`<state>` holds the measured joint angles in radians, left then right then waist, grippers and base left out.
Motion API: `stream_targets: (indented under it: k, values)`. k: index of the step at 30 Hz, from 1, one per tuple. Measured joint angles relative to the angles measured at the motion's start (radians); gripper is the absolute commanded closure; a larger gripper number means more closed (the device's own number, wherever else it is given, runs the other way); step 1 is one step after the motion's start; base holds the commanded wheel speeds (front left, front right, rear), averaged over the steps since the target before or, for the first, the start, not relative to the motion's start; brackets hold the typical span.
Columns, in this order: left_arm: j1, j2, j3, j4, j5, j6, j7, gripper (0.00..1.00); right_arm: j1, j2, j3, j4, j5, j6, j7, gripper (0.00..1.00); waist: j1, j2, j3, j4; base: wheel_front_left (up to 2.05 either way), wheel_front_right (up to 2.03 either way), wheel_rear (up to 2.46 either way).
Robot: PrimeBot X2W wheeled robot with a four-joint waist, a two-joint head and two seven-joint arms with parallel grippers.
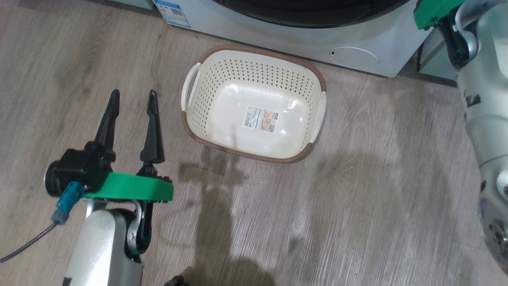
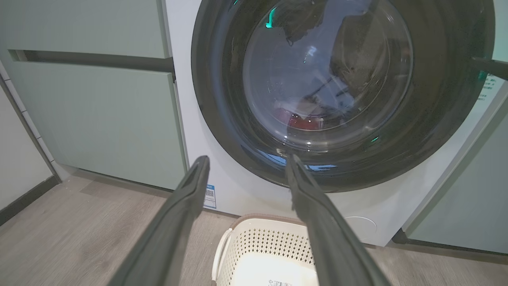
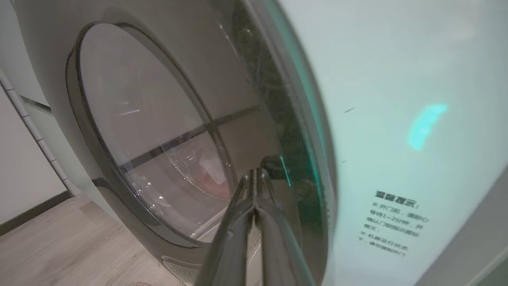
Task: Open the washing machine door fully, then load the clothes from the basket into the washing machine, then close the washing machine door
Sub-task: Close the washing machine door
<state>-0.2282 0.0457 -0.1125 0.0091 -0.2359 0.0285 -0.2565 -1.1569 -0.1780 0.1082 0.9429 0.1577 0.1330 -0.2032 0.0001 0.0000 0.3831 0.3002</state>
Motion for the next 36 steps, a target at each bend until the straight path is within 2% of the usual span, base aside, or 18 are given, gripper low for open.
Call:
stream_targets:
  k: [2,12,17,22,23,25,36]
  values:
    - [-0.001,-0.002,0.004,0.001,0.0,-0.001,0.0,0.0,-0.014,0.002,-0.003,0.023,-0.008,0.008,-0.009,1.0,0.0,0.0,0.006,0.0,0.0,0.0,0.0]
    - [-0.007,-0.005,0.018,0.017,0.002,-0.017,0.0,0.0,-0.029,0.026,0.004,0.075,-0.002,0.006,-0.04,1.0,-0.0001,0.0,-0.001,-0.013,0.0,0.0,0.0]
    - [-0.006,-0.006,0.027,0.029,0.011,-0.026,0.0,0.0,0.039,0.052,0.038,0.001,0.064,-0.002,-0.049,1.0,-0.0001,0.0,-0.026,-0.043,0.0,0.0,0.0]
    - [0.004,-0.006,0.035,0.036,0.029,-0.035,0.0,0.0,0.209,0.061,0.053,-0.137,0.112,-0.002,-0.049,0.98,-0.0001,0.0,-0.06,-0.085,0.0,0.0,0.0]
    - [0.008,-0.006,0.036,0.038,0.033,-0.035,0.0,0.0,0.243,0.062,0.053,-0.165,0.117,-0.002,-0.049,0.61,-0.0001,0.0,-0.067,-0.094,0.0,0.0,0.0]
    - [0.017,-0.005,0.038,0.04,0.035,-0.035,0.0,0.0,0.307,0.065,0.049,-0.22,0.118,-0.002,-0.049,0.0,-0.0001,0.0,-0.08,-0.114,0.0,0.0,0.0]
    - [0.085,0.017,0.029,0.077,0.062,-0.036,0.002,0.0,0.632,0.09,-0.06,-0.415,0.094,-0.002,-0.049,0.0,-0.0001,0.0,-0.175,-0.194,0.0,0.0,0.0]
